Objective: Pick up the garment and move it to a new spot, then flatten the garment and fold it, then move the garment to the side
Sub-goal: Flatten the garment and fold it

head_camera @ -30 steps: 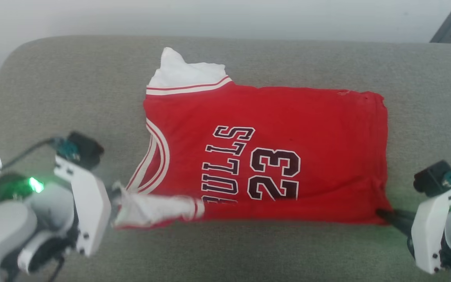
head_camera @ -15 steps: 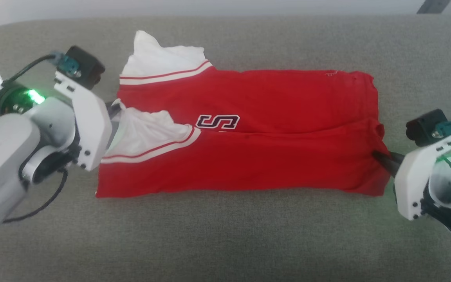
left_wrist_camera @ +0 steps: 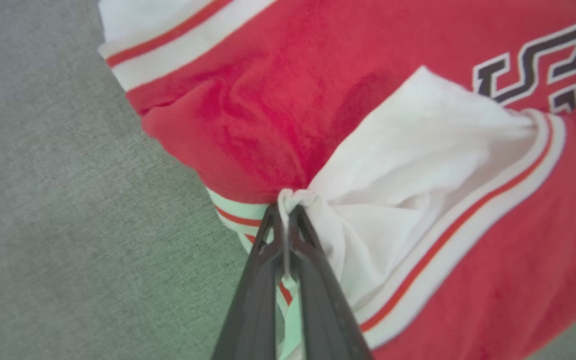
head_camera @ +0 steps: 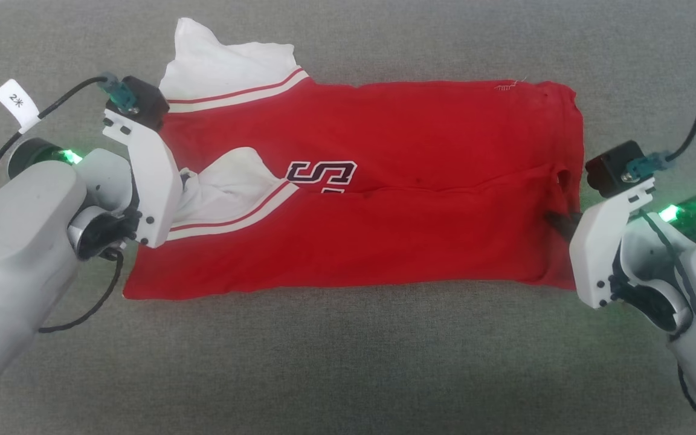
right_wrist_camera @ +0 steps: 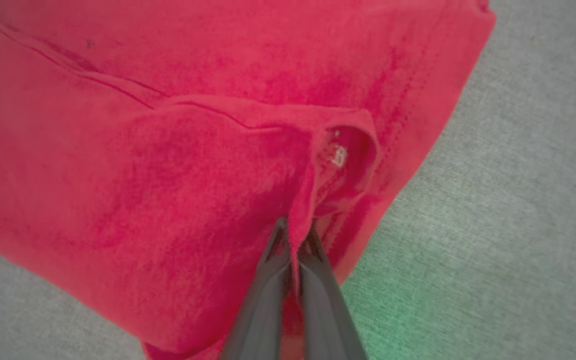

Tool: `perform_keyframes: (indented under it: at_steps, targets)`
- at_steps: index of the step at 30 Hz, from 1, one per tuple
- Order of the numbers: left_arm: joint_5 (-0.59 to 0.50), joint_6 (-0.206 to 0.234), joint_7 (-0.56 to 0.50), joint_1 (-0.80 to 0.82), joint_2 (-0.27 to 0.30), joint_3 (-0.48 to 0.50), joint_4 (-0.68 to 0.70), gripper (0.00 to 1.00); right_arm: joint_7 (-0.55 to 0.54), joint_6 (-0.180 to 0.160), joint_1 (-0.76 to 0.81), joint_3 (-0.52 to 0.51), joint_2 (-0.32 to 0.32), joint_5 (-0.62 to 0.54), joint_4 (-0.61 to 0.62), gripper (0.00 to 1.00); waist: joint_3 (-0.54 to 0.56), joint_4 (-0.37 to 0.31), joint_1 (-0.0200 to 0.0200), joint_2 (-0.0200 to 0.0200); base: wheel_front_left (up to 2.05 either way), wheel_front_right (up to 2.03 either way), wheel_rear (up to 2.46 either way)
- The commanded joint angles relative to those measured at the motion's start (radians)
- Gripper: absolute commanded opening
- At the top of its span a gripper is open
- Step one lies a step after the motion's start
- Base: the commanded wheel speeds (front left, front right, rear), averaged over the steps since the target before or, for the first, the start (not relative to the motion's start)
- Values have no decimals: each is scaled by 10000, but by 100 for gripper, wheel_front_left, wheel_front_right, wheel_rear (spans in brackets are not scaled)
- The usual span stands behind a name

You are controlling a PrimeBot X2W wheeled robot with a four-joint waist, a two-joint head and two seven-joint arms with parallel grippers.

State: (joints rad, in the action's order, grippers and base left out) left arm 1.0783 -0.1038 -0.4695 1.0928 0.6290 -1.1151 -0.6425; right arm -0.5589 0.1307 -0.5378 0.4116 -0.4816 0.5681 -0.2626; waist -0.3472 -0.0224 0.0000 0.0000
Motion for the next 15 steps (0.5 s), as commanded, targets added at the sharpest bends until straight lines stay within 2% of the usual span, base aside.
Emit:
perform_keyframes:
  at_steps: [1,2,3,4,5,6,9,15]
  targets:
    - [216,-86,-94,172,-123,48,-380,43,50,1,-196,51,90,24,-151,3,8,2,0,0,0,0,0]
    - [295,-120,-192,193,-190,42,-538,57,46,1,-241,56,98,39,-230,22,38,19,0,0,0,0,0]
    - [355,-147,-248,245,-268,33,-650,95,71,1,-276,54,103,57,-277,40,85,52,0,0,0,0,0]
    - [455,-145,-282,286,-341,87,-772,100,84,1,-306,26,91,59,-323,56,140,90,0,0,0,0,0]
    - [458,-158,-278,355,-393,99,-856,100,111,1,-313,-14,64,65,-350,96,203,135,0,0,0,0,0]
    - [495,-155,-301,403,-432,118,-954,100,140,1,-299,-64,61,96,-366,100,265,179,0,0,0,0,0]
    - [365,-129,-343,513,-503,30,-1060,100,267,1,-213,-191,35,94,-339,100,416,298,0,0,0,0,0]
    - [289,256,-662,731,-614,-52,-973,100,975,1,290,-947,-38,-166,-2,100,849,693,0,0,0,0,0]
